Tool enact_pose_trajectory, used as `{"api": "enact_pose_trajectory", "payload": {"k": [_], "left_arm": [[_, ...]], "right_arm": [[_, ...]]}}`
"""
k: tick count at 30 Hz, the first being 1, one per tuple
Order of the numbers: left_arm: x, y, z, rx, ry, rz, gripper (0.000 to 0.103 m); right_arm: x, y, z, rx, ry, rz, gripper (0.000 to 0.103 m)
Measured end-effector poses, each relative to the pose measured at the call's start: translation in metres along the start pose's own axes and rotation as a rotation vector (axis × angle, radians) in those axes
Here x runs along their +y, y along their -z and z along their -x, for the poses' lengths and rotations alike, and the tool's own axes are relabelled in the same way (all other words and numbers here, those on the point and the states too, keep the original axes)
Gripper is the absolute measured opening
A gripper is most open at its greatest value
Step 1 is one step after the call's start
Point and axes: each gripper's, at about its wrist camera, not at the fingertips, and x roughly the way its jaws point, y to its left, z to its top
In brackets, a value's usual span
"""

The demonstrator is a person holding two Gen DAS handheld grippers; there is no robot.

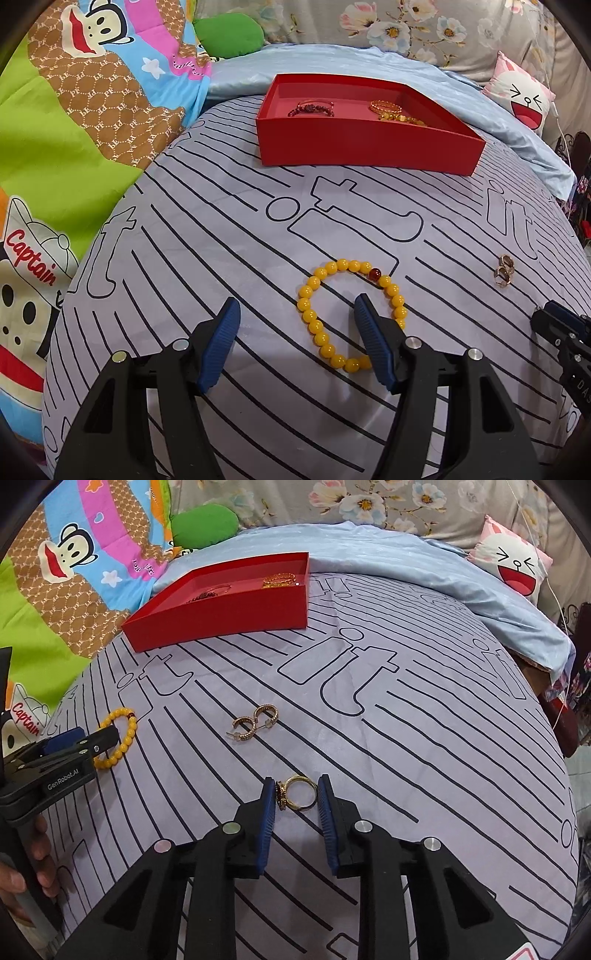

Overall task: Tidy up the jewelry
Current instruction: 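Grasp the yellow bead bracelet with the left tool while the right tool grasps the gold ring, then carry both items over the red tray and open both tools to drop them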

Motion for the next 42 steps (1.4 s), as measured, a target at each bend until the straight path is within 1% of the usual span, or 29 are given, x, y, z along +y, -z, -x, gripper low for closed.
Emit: {"api": "enact_pose_trajectory", "payload": {"k": [4, 7, 9, 10, 12, 14, 18, 20, 30, 37, 42], "left_arm": [[-0.002, 0.0, 0.001, -0.001, 0.007, -0.008, 0.059], [-0.004, 0.0, 0.002, -0.004, 0.018, -0.018, 0.053], [-0.006, 0.0, 0.002, -0.007, 0.026, -0.025, 0.046], [-0.007, -0.001, 0.002, -0.007, 0.031, -0.028, 0.044], [-0.008, -0.001, 0.002, -0.008, 0.041, -0.031, 0.034], [-0.007, -0.002, 0.002, -0.007, 0.058, -0.023, 0.03], [-0.004, -0.004, 0.002, 0.003, 0.089, -0.006, 0.009], [-0.003, -0.005, 0.002, 0.015, 0.114, 0.003, 0.008], [-0.011, -0.013, 0.009, 0.023, 0.147, -0.009, 0.007], [-0.015, -0.024, 0.022, -0.001, 0.159, -0.017, 0.007], [-0.02, -0.036, 0.034, -0.027, 0.18, -0.035, 0.007]], "right_arm": [[0.0, 0.0, 0.0, 0.0, -0.007, -0.002, 0.022], [-0.001, -0.001, 0.001, 0.005, -0.028, -0.012, 0.021], [-0.001, -0.001, 0.001, 0.008, -0.038, -0.016, 0.021], [0.0, -0.002, 0.0, 0.009, -0.038, -0.015, 0.021], [0.001, -0.002, 0.0, 0.01, -0.045, -0.014, 0.021], [0.002, -0.002, 0.0, 0.013, -0.053, -0.014, 0.021], [0.004, -0.004, 0.0, 0.019, -0.08, -0.022, 0.021], [0.005, -0.005, 0.0, 0.018, -0.086, -0.02, 0.021], [0.014, -0.015, 0.006, -0.004, -0.104, 0.0, 0.021], [0.021, -0.023, 0.011, -0.026, -0.116, 0.014, 0.021], [0.026, -0.035, 0.017, -0.052, -0.129, 0.028, 0.021]]}}
